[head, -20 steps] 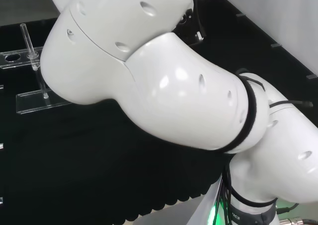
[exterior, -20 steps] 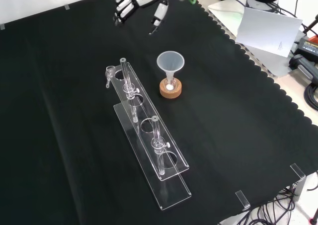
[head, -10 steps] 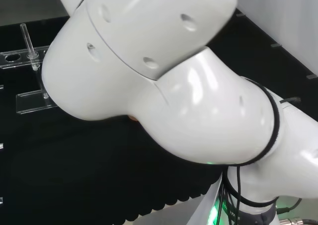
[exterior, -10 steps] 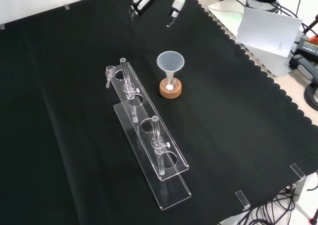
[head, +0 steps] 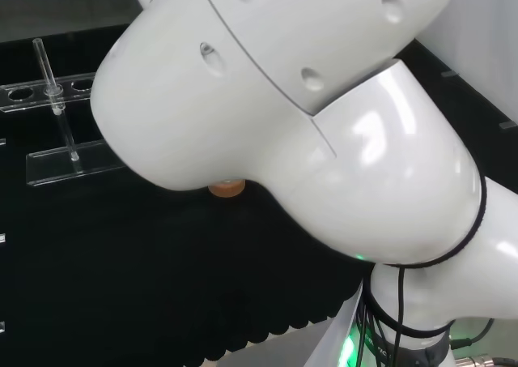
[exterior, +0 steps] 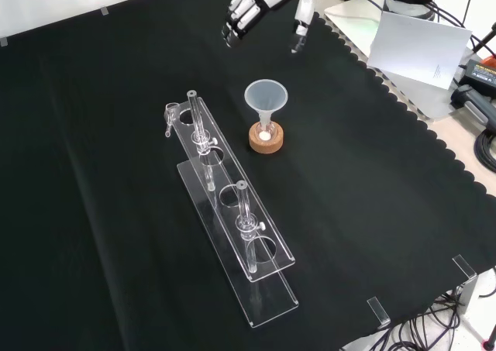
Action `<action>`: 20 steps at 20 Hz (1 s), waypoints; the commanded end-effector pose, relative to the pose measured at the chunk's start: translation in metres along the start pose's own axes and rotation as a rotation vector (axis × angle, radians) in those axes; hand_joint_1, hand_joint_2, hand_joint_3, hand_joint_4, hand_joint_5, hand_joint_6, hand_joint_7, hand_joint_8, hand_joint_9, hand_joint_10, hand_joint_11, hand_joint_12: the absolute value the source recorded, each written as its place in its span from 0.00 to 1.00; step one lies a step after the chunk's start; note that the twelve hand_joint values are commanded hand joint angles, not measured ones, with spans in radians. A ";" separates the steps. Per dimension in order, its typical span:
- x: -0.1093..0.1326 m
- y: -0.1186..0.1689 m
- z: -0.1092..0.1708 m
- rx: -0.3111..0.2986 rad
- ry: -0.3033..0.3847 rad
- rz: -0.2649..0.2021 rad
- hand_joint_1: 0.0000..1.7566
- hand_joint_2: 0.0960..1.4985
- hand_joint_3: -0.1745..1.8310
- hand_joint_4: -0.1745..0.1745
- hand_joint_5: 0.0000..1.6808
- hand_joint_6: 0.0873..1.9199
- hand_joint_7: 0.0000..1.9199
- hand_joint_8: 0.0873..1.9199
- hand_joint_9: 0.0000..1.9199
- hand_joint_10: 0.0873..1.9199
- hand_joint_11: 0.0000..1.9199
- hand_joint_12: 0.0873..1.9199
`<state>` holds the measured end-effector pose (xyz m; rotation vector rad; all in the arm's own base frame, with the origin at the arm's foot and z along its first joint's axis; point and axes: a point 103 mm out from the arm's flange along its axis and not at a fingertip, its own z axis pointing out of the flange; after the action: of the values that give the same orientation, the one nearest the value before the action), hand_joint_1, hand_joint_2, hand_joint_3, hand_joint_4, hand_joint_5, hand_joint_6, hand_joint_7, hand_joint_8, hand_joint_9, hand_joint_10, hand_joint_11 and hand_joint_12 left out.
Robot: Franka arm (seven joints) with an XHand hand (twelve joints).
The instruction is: Remove the funnel from the round-bottom flask.
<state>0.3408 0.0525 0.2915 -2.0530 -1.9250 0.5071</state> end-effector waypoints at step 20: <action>0.039 0.046 0.050 0.026 -0.175 -0.037 0.37 0.52 0.02 0.25 0.00 0.00 0.02 0.00 0.19 0.00 0.16 0.76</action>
<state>0.3529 0.0863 0.2397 -2.0235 -2.0379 0.6983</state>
